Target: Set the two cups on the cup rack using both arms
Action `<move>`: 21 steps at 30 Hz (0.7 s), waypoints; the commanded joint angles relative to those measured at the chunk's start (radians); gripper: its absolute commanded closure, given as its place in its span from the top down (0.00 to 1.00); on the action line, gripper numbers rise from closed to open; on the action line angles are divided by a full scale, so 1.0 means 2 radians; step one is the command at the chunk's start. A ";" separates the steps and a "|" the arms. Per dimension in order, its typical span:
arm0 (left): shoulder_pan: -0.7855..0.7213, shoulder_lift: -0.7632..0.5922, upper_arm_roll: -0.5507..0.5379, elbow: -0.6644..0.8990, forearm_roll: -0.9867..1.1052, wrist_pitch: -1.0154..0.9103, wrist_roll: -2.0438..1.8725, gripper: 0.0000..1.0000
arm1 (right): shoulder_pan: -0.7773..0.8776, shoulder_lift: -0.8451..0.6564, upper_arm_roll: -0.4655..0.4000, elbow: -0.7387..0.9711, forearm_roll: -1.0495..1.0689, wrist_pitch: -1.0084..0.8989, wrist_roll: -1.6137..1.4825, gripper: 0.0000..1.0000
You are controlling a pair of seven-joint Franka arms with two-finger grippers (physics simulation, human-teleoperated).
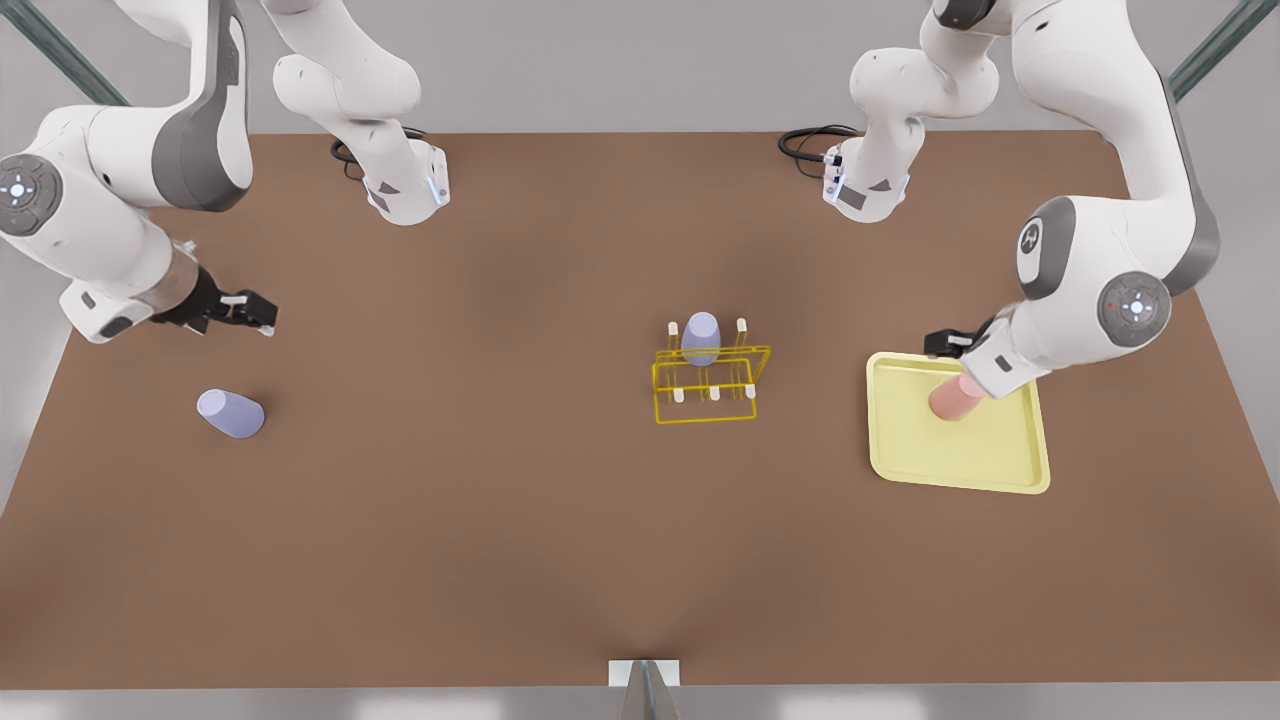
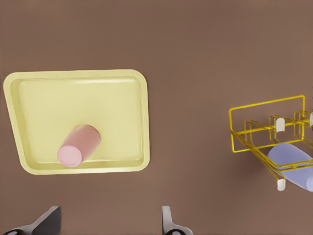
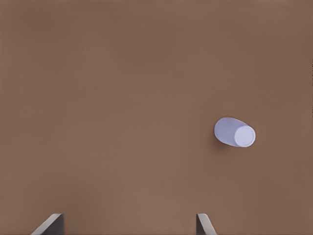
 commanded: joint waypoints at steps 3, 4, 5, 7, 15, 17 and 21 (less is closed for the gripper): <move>0.000 0.007 0.026 -0.006 -0.002 0.047 0.009 1.00 | -0.016 0.004 0.002 0.000 -0.011 0.042 -0.007 1.00; 0.002 0.023 0.040 -0.006 -0.003 0.062 0.009 1.00 | -0.016 0.007 0.002 0.000 -0.011 0.043 -0.009 1.00; 0.007 0.036 0.042 -0.013 -0.003 0.087 0.009 1.00 | -0.016 0.020 0.002 0.000 -0.014 0.044 -0.030 1.00; 0.020 0.045 0.071 -0.072 -0.002 0.185 0.111 1.00 | -0.041 0.083 -0.019 0.014 -0.035 0.059 -0.085 1.00; 0.021 0.064 0.092 -0.205 -0.002 0.365 0.132 1.00 | -0.153 0.201 -0.022 0.024 0.003 0.183 -0.181 1.00; 0.021 0.063 0.097 -0.249 -0.002 0.414 0.132 1.00 | -0.156 0.213 -0.021 0.018 0.015 0.217 -0.187 1.00; 0.027 0.061 0.099 -0.276 -0.002 0.415 0.131 1.00 | -0.160 0.227 -0.022 -0.015 0.036 0.283 -0.256 1.00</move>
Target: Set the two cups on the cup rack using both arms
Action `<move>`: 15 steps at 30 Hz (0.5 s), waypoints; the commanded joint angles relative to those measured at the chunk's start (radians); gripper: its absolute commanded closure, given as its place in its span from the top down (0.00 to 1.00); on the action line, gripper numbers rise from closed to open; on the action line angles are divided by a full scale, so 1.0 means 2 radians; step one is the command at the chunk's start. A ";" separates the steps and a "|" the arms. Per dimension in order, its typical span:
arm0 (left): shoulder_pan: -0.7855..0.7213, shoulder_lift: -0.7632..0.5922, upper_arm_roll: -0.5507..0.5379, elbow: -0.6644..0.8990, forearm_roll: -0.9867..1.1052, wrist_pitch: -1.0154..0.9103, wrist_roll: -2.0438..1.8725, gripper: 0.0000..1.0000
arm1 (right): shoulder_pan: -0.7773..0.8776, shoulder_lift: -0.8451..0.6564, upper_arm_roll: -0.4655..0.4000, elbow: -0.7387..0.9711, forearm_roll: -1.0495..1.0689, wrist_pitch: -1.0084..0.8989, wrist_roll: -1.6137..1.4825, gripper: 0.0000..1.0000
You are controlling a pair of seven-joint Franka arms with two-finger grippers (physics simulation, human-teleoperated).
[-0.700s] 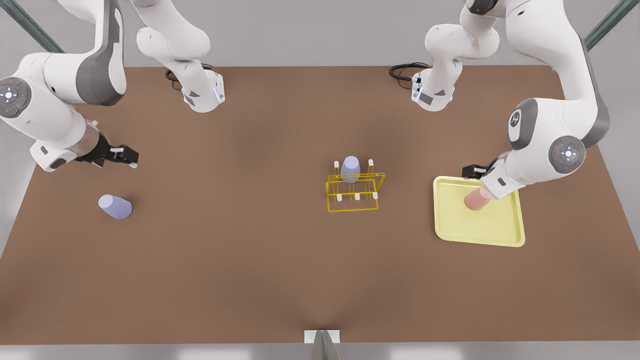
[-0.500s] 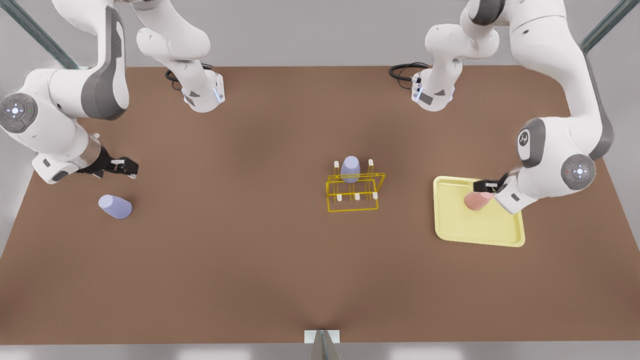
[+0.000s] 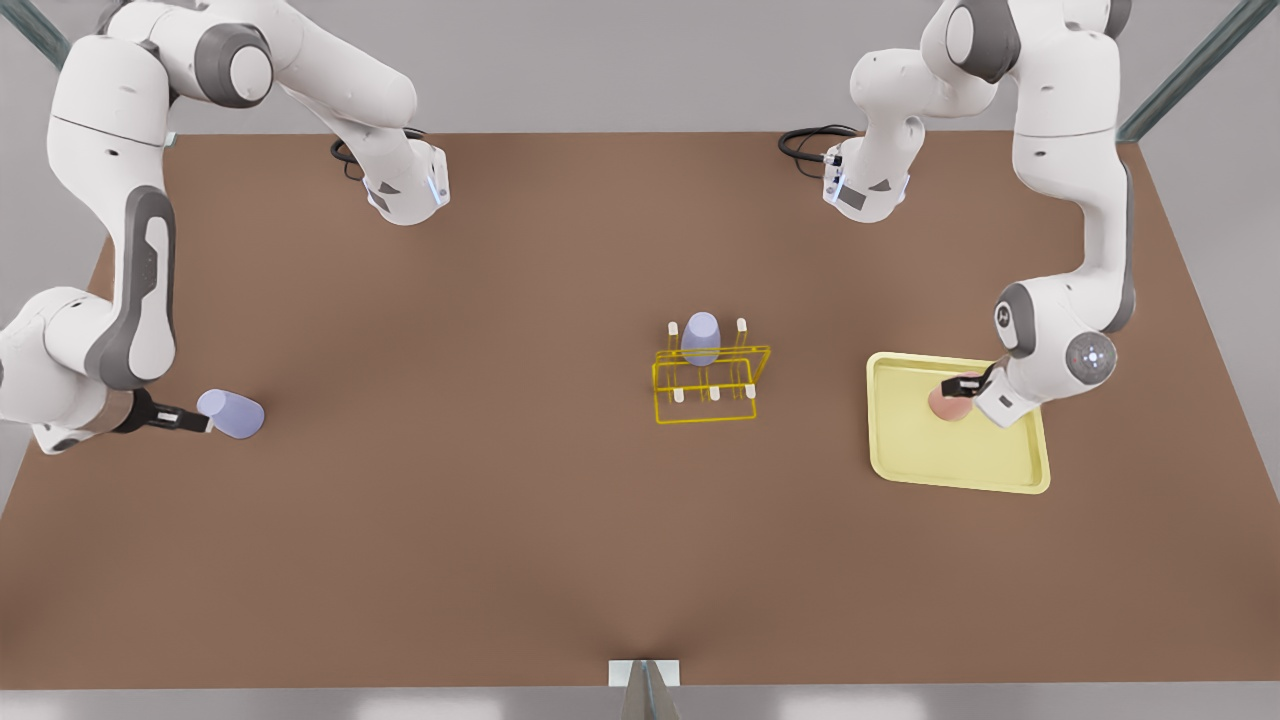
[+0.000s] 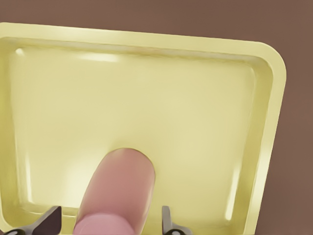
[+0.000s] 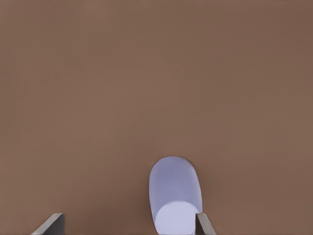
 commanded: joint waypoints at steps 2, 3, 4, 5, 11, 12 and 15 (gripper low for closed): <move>0.004 0.000 0.003 -0.009 0.001 0.055 0.053 1.00 | -0.002 -0.003 0.000 -0.030 0.012 0.103 -0.149 1.00; 0.004 0.000 0.003 -0.018 0.001 0.064 0.053 1.00 | -0.003 -0.012 0.000 -0.053 0.012 0.127 -0.149 1.00; 0.004 -0.001 0.003 -0.038 0.001 0.089 0.053 1.00 | -0.003 -0.025 0.000 -0.076 0.011 0.142 -0.151 1.00; 0.004 -0.003 0.003 -0.045 0.001 0.090 0.053 1.00 | -0.004 -0.035 0.000 -0.087 0.011 0.147 -0.163 1.00; 0.001 -0.002 0.003 -0.065 -0.001 0.091 0.052 1.00 | -0.009 -0.058 -0.015 -0.161 0.009 0.194 -0.163 1.00; 0.001 -0.002 0.003 -0.065 -0.001 0.090 0.053 1.00 | -0.011 -0.057 -0.017 -0.168 0.009 0.195 -0.163 1.00; 0.000 0.002 0.003 -0.065 -0.001 0.091 0.052 1.00 | -0.016 -0.055 -0.018 -0.178 0.008 0.203 -0.171 1.00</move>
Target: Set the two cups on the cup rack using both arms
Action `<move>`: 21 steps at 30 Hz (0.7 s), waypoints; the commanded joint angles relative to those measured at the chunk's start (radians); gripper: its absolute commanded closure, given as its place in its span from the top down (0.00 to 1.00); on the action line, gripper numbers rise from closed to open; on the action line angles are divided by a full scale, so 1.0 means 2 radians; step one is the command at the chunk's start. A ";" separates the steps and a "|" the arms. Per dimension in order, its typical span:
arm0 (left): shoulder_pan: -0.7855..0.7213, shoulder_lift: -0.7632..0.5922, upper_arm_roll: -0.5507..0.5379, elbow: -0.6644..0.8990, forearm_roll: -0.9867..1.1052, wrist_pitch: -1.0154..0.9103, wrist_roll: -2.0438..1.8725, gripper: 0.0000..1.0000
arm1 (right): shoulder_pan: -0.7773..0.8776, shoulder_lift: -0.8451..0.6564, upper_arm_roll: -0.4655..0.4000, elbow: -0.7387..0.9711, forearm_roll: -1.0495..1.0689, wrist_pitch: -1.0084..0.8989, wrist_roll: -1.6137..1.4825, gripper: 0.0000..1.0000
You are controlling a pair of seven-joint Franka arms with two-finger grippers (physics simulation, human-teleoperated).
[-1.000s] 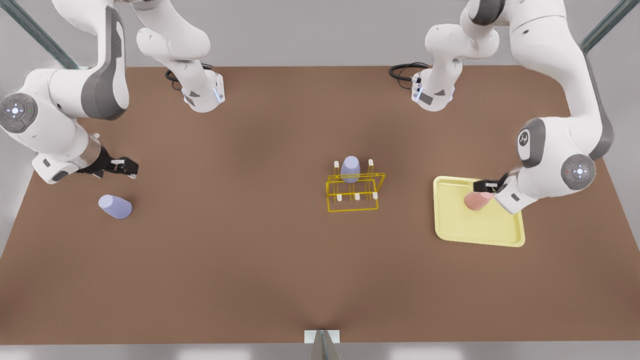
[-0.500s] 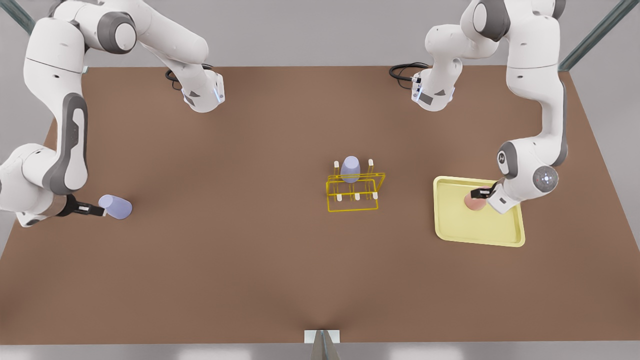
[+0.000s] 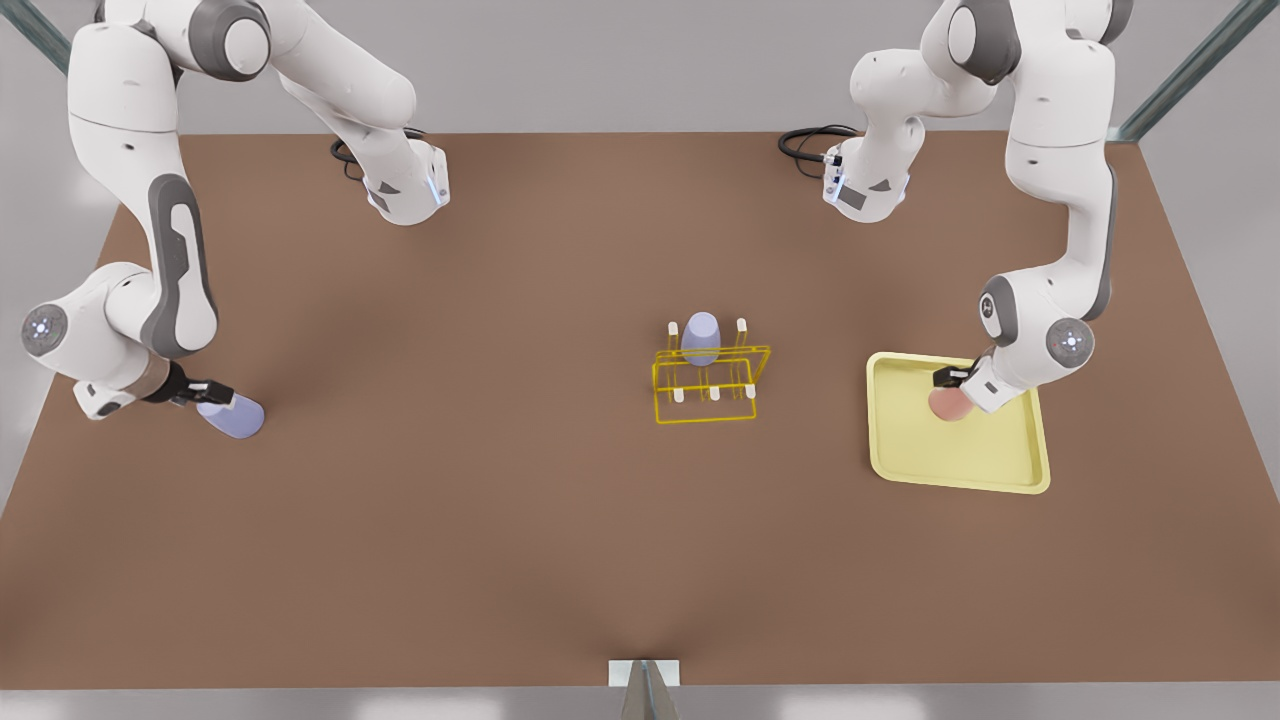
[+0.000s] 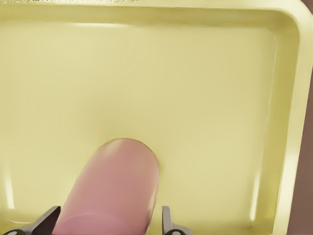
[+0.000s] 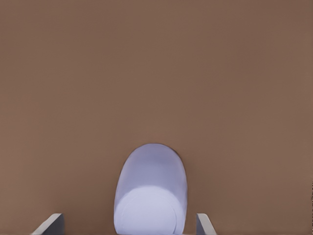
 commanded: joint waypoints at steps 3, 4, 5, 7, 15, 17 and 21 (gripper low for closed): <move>0.000 0.007 0.001 0.001 0.001 0.009 0.021 1.00 | -0.001 0.009 -0.006 -0.004 -0.007 0.032 -0.087 1.00; 0.000 0.010 0.001 0.001 0.001 0.009 0.021 1.00 | -0.001 0.013 -0.007 -0.005 -0.007 0.032 -0.087 1.00; 0.000 0.012 0.001 0.000 0.001 0.009 0.022 1.00 | -0.001 0.016 -0.007 -0.005 -0.007 0.032 -0.088 1.00; 0.000 0.013 0.001 0.001 0.001 0.009 0.021 1.00 | -0.001 0.023 -0.007 -0.008 -0.007 0.040 -0.090 1.00; 0.000 0.014 0.001 0.003 0.000 0.008 0.018 0.81 | -0.001 0.036 -0.007 -0.042 -0.007 0.111 -0.090 1.00; 0.001 0.012 0.001 0.006 0.000 0.008 0.019 0.81 | -0.001 0.037 -0.007 -0.042 -0.007 0.114 -0.090 1.00; 0.005 0.010 0.001 0.019 0.001 0.007 0.022 0.80 | -0.002 0.043 -0.008 -0.045 -0.007 0.121 -0.095 1.00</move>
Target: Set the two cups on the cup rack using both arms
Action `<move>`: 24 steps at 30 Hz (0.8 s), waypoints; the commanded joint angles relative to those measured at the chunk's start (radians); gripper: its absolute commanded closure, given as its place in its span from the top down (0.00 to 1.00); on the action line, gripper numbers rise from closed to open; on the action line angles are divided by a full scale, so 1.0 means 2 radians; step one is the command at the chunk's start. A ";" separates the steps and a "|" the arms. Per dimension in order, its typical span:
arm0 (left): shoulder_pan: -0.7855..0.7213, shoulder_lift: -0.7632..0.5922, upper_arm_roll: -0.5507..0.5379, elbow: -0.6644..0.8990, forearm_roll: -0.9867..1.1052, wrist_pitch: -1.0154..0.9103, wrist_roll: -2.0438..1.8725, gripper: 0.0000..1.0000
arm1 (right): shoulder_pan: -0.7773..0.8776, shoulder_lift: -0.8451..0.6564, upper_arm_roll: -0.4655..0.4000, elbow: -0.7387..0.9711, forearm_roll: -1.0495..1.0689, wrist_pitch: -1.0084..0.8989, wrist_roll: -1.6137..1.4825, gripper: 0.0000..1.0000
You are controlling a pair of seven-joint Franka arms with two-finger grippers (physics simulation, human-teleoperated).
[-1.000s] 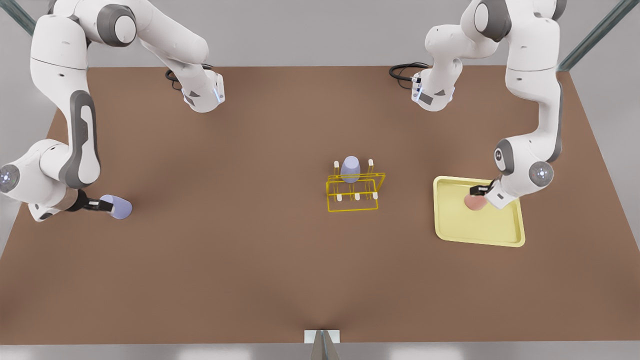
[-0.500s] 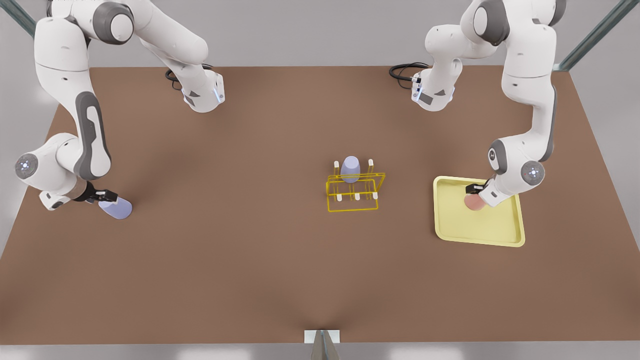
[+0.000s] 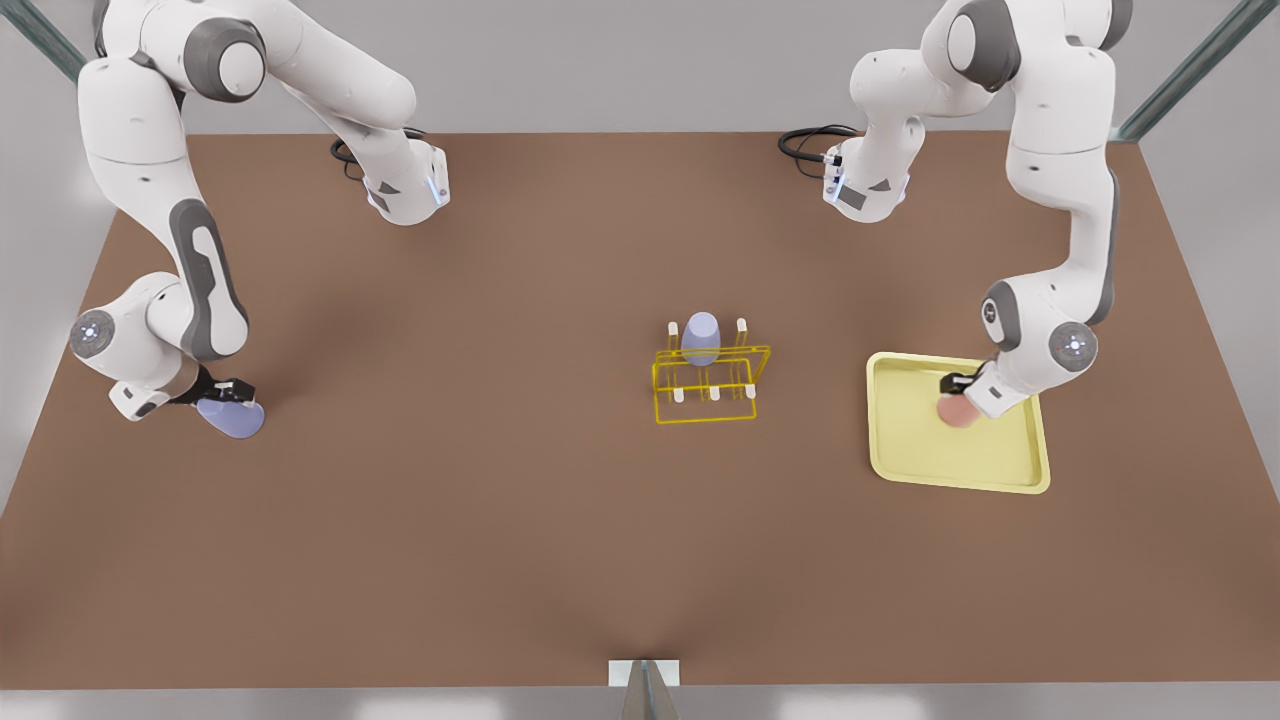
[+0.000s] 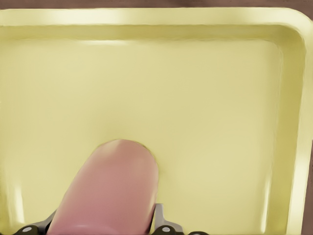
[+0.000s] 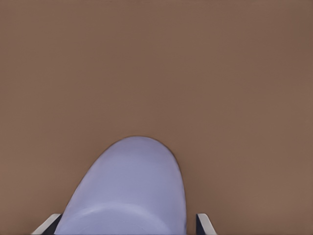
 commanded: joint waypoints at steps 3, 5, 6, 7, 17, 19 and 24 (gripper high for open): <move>-0.001 -0.016 -0.001 0.004 -0.002 -0.025 0.011 0.80 | 0.000 0.006 0.000 -0.005 0.001 0.022 -0.037 1.00; 0.001 -0.020 -0.003 0.077 -0.004 -0.136 0.004 0.80 | 0.000 0.010 0.001 -0.005 0.001 0.030 -0.037 1.00; 0.001 -0.017 -0.003 0.136 -0.004 -0.203 0.004 0.80 | 0.000 0.010 0.001 -0.005 0.001 0.030 -0.037 1.00; -0.004 -0.016 -0.006 0.163 -0.004 -0.241 -0.014 0.80 | 0.000 0.010 0.001 -0.005 0.001 0.030 -0.037 1.00; -0.008 0.051 -0.275 0.365 -0.005 -0.331 -0.359 0.80 | -0.001 0.013 0.001 -0.003 0.001 0.031 -0.037 1.00; -0.012 0.054 -0.301 0.366 -0.009 -0.333 -0.386 0.80 | -0.001 0.013 0.001 -0.003 0.001 0.030 -0.037 0.90; -0.030 0.059 -0.320 0.350 0.004 -0.355 -0.420 0.81 | 0.000 0.013 0.001 0.001 0.002 0.030 -0.036 0.83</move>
